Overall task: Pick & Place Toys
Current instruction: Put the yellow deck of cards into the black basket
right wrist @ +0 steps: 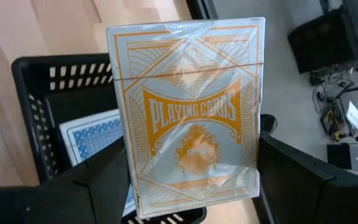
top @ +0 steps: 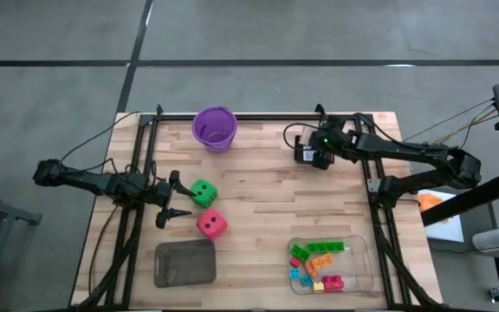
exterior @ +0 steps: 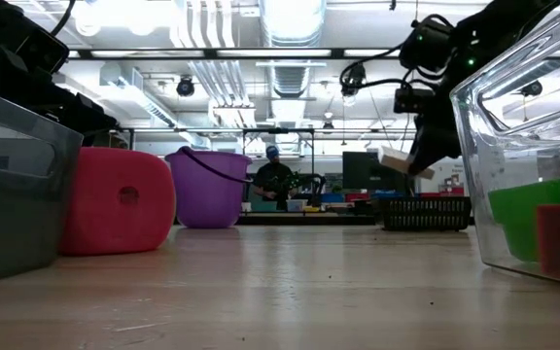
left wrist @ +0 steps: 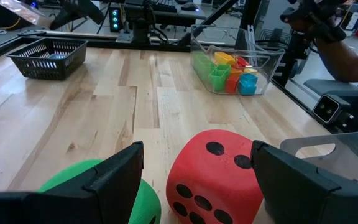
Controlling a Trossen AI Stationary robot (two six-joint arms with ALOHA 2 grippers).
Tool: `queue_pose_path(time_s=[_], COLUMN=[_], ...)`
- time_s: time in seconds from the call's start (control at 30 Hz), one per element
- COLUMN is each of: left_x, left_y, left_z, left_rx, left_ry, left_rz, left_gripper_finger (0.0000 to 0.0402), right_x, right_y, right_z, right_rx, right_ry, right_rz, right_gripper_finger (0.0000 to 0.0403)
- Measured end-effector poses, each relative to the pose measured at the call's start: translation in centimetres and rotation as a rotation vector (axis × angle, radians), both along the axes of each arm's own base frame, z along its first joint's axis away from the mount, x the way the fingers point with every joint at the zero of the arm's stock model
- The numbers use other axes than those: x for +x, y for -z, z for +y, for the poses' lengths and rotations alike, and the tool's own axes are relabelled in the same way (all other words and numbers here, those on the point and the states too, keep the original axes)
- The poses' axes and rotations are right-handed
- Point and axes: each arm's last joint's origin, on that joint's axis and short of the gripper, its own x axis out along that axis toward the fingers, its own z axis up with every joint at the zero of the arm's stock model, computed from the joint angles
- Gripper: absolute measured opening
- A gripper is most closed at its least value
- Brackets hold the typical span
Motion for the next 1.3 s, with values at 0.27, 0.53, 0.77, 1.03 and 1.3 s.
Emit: queue_pose_path(time_s=[0.27, 0.53, 0.77, 1.03, 1.3], left_x=[0.0, 0.0, 0.0, 0.0, 0.0], left_y=[0.0, 0.0, 0.0, 0.0, 0.0], left_z=[0.0, 0.0, 0.0, 0.0, 0.0], left_rx=[0.000, 0.000, 0.000, 0.000, 0.000], left_ry=[0.000, 0.000, 0.000, 0.000, 0.000], left_rz=[0.000, 0.000, 0.000, 0.000, 0.000], left_gripper_finger=[0.0301, 0.0301, 0.0301, 0.0301, 0.0301], right_x=[-0.3, -0.2, 0.1, 2.3, 4.4], right_y=[0.4, 0.6, 1.7, 1.5, 0.8], right_z=[0.3, 0.6, 0.1, -1.7, -3.7], right_rx=[0.072, 0.150, 0.193, 0.264, 0.356], right_ry=[-0.029, -0.083, -0.060, -0.013, 0.044], right_rz=[0.026, 0.011, 0.079, 0.182, 0.302], right_gripper_finger=[0.0289, 0.0289, 0.0289, 0.0289, 0.0288])
